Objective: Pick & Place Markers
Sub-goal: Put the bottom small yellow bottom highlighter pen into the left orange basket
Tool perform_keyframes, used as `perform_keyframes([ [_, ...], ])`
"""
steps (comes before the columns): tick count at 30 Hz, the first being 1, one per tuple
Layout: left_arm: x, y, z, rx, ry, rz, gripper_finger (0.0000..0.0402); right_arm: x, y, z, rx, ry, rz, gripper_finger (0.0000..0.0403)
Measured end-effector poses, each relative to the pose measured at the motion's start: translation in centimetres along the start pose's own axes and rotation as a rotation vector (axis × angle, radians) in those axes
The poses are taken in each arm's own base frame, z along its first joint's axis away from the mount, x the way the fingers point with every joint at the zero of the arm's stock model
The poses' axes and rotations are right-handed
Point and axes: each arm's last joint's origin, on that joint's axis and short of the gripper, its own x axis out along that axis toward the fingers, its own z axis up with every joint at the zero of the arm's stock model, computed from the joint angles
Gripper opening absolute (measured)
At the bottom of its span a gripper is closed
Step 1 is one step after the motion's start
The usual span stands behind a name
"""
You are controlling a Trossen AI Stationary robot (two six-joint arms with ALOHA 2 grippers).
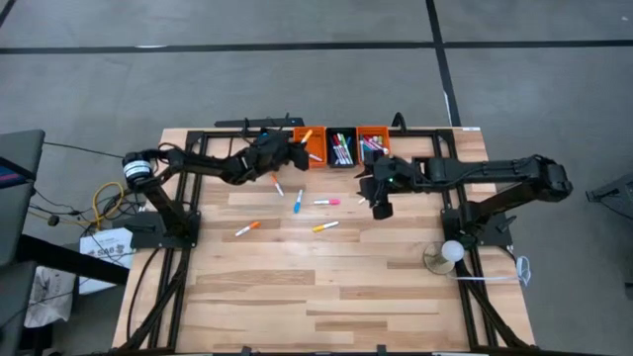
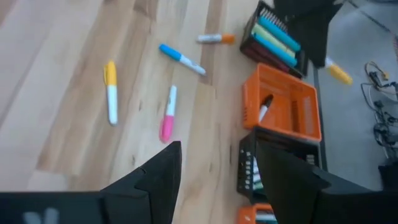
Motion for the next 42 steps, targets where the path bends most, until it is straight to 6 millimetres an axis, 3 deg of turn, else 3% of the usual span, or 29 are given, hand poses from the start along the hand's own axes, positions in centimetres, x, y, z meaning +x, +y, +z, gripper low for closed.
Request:
perform_keyframes([
  [7, 0.4, 1.5, 0.8, -0.019, -0.020, 0.039, 0.0056, 0.2, -1.2, -1.0, -0.005, 0.039, -0.020, 0.0180],
  [13, 0.7, 1.5, 1.3, -0.020, -0.031, 0.031, 0.0056, 0.3, -2.0, -1.2, 0.050, 0.028, -0.049, 0.0169],
  [17, 2.0, 0.8, 1.6, 0.008, -0.031, 0.002, 0.0056, 0.3, -2.1, -1.2, 0.075, 0.028, -0.053, 0.0164],
  [24, 4.7, 1.1, -0.5, 0.048, 0.040, 0.023, 0.0057, 0.3, -2.0, -1.2, 0.097, 0.027, -0.051, 0.0160],
  [42, 3.8, -1.0, -0.6, 0.190, 0.019, -0.010, 0.0058, 0.3, -2.0, -1.2, 0.101, 0.029, -0.050, 0.0161],
])
